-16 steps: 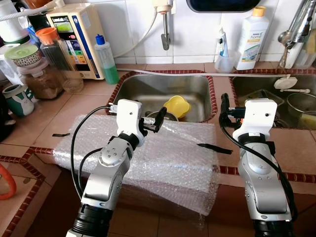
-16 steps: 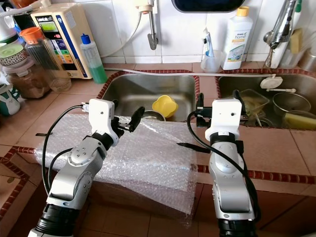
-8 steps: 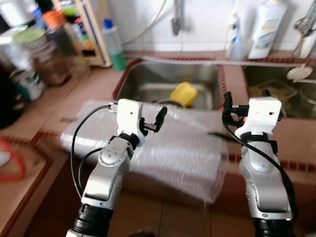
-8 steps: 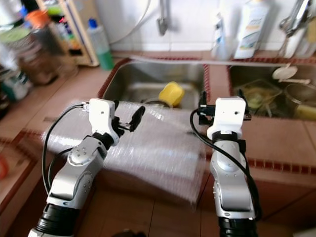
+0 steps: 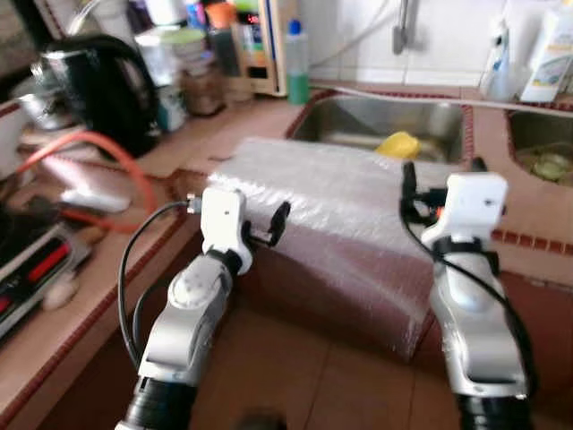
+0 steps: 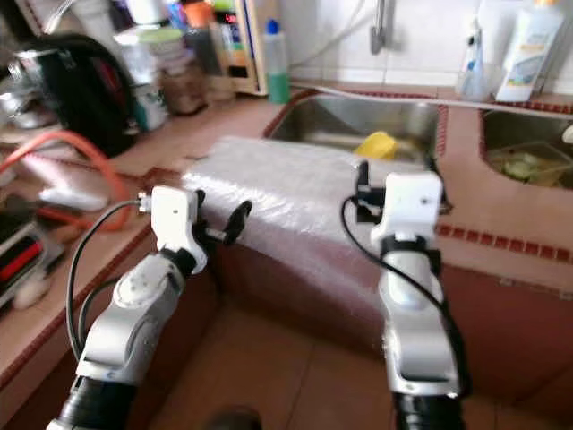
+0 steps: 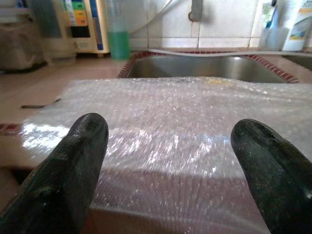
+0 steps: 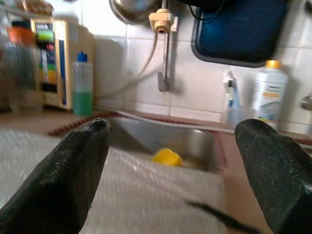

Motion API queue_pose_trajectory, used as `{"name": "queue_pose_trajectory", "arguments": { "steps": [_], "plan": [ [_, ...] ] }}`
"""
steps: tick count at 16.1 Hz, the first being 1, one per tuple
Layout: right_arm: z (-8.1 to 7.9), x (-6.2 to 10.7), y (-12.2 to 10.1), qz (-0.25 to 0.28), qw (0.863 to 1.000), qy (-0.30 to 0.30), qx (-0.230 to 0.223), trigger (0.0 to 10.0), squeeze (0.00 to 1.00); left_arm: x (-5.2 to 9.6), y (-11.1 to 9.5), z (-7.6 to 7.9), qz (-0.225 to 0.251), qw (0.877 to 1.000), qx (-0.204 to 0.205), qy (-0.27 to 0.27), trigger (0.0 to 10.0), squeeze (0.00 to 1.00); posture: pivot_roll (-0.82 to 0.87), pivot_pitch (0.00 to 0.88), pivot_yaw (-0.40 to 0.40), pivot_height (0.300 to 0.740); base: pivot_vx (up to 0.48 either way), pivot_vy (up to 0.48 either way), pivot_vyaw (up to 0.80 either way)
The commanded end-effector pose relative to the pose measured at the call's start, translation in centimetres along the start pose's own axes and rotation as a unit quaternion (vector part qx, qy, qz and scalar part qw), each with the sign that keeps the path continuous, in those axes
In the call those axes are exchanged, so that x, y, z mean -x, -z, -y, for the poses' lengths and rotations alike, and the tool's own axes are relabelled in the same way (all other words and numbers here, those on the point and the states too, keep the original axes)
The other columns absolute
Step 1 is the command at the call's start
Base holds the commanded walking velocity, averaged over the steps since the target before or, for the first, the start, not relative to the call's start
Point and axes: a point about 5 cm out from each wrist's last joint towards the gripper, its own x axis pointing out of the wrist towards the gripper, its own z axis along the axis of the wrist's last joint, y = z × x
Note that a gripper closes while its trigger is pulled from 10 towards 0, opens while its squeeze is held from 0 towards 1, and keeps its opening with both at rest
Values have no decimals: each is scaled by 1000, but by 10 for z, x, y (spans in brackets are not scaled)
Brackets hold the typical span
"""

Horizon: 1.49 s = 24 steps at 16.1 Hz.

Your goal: Kitchen organization

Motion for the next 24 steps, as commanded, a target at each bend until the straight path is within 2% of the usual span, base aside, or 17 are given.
{"name": "queue_pose_trajectory", "arguments": {
  "steps": [1, 10, 12, 14, 17, 18, 22, 24],
  "plan": [
    [-3, -1, -2, 3, 1000, -2, -6, 10000, 1000, 0, 0, -1, -2, 1000, -4, -1, 10000, 0, -17, 24, 124, 740, -330, 0, 0],
    [-1, -2, -3, 7, 1000, 3, 0, 10000, 1000, -1, -1, 0, 6, 1000, -6, 10, 10000, 0, -20, 20, 124, 740, 0, 0, 0],
    [1, 0, 4, -8, 1000, 5, 4, 10000, 1000, 1, 14, -1, -22, 1000, -20, 5, 10000, 0, -24, 18, 124, 740, 0, 0, -400],
    [0, 3, 14, -21, 1000, -1, 15, 10000, 1000, 7, 39, -7, -54, 998, -30, -12, 10000, 0, -30, 20, 124, 740, 0, 0, -800],
    [-2, 9, 26, -43, 999, -5, 16, 10000, 1000, 20, 72, -18, -110, 993, -20, -28, 10000, 0, -31, 18, 121, 740, 0, 0, -800],
    [-4, 11, 29, -48, 999, -10, 20, 10000, 1000, 29, 90, -27, -136, 989, -3, -55, 10000, 0, -33, 19, 116, 740, 0, 0, -800],
    [-3, 12, 35, -56, 998, -22, 33, 10000, 1000, 45, 114, -46, -169, 979, 28, -111, 10000, 0, -39, 17, 95, 740, 0, 0, -800],
    [-3, 10, 35, -53, 998, -29, 35, 10000, 1000, 47, 118, -48, -168, 977, 43, -123, 10000, 0, -44, 15, 81, 740, 0, 0, -800]
  ]
}}
